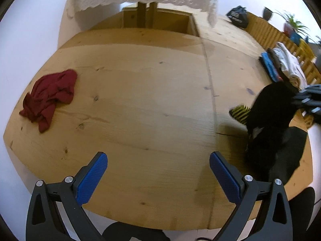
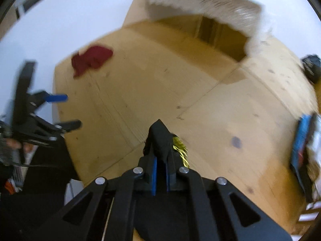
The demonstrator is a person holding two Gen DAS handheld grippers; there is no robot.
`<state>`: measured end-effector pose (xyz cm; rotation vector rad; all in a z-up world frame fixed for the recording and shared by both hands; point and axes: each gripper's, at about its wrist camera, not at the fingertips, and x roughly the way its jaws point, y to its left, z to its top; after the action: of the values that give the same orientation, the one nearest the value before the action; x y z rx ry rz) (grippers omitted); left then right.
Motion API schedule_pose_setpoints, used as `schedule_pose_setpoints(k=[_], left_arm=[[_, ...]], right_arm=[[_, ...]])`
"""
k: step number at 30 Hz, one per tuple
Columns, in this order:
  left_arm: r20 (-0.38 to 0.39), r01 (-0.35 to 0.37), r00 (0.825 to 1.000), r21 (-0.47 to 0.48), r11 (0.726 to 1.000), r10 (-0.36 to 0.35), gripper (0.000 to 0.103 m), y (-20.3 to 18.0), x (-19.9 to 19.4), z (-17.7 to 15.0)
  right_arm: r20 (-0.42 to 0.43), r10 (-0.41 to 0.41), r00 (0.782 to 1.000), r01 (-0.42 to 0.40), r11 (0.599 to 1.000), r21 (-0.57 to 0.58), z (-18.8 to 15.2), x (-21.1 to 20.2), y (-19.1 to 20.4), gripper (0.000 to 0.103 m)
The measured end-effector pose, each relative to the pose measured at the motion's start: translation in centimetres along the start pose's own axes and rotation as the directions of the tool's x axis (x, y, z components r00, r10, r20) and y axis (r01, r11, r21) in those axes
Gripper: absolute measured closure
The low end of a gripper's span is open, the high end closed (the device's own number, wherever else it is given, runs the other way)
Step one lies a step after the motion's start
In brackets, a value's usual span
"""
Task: Fold clothes
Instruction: 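Carry the black garment with the right tool toward the table center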
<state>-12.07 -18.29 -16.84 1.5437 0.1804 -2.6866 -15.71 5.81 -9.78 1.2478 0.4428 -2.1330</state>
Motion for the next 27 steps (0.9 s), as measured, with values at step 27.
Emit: schedule_pose_setpoints(k=[27], left_arm=[[-0.224,0.274,0.958,0.531,0.802,-0.179,0.001,-27.8,7.3,4.8]], right_arm=[[-0.094,-0.19,0.977,0.208,0.777,0.594,-29.3,-10.0,-16.5,0.097]])
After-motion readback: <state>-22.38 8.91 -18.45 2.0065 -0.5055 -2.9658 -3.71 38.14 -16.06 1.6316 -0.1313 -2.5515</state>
